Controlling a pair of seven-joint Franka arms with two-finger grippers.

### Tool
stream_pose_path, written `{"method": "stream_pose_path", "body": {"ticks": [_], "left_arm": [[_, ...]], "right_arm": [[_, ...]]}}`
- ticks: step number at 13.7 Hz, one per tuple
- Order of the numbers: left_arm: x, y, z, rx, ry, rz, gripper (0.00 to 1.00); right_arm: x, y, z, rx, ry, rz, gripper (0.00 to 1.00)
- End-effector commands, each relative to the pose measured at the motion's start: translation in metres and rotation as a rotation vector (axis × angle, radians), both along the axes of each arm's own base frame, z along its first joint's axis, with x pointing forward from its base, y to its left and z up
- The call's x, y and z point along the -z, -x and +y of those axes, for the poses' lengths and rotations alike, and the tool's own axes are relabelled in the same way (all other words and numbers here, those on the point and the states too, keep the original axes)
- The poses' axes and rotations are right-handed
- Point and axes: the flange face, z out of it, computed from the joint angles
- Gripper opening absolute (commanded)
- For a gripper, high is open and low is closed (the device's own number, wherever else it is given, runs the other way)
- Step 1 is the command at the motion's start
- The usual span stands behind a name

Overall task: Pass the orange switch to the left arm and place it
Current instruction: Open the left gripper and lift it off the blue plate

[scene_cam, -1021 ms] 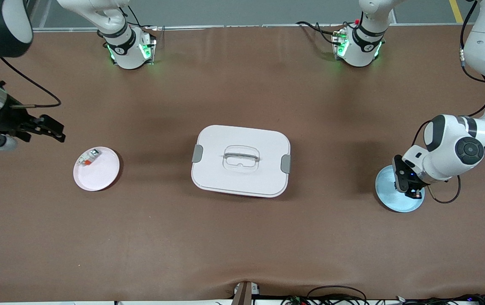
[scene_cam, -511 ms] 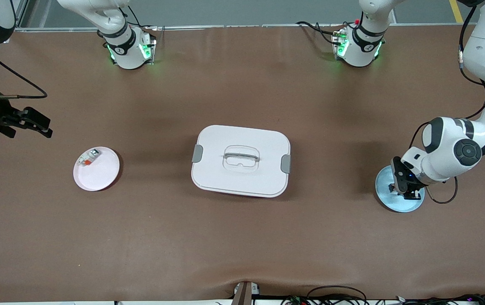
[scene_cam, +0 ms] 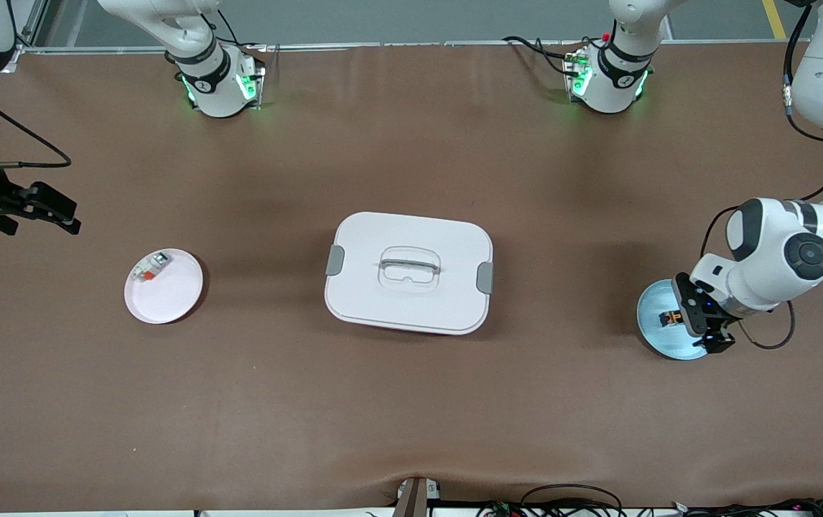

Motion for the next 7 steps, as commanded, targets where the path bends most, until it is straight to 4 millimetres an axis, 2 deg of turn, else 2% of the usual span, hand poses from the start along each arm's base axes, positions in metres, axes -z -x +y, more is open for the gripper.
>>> {"method": "stream_pose_path", "body": {"ticks": [1,5,7], "left_arm": [[-0.041,-0.007,-0.002,-0.099,-0.013,0.022,1.00],[-0.106,-0.022,0.009,-0.356,0.044,0.113,1.00],[-0.152,-0.022,0.004,-0.479,0.028,0.125,1.00]], "right_arm": [[-0.005,-0.005,0.000,-0.012,0.006,-0.001,1.00],[-0.002,-0.006,-0.001,-0.010,0.006,0.003,1.00],[-0.003,-0.006,-0.004,-0.008,0.009,0.002,1.00]]}}
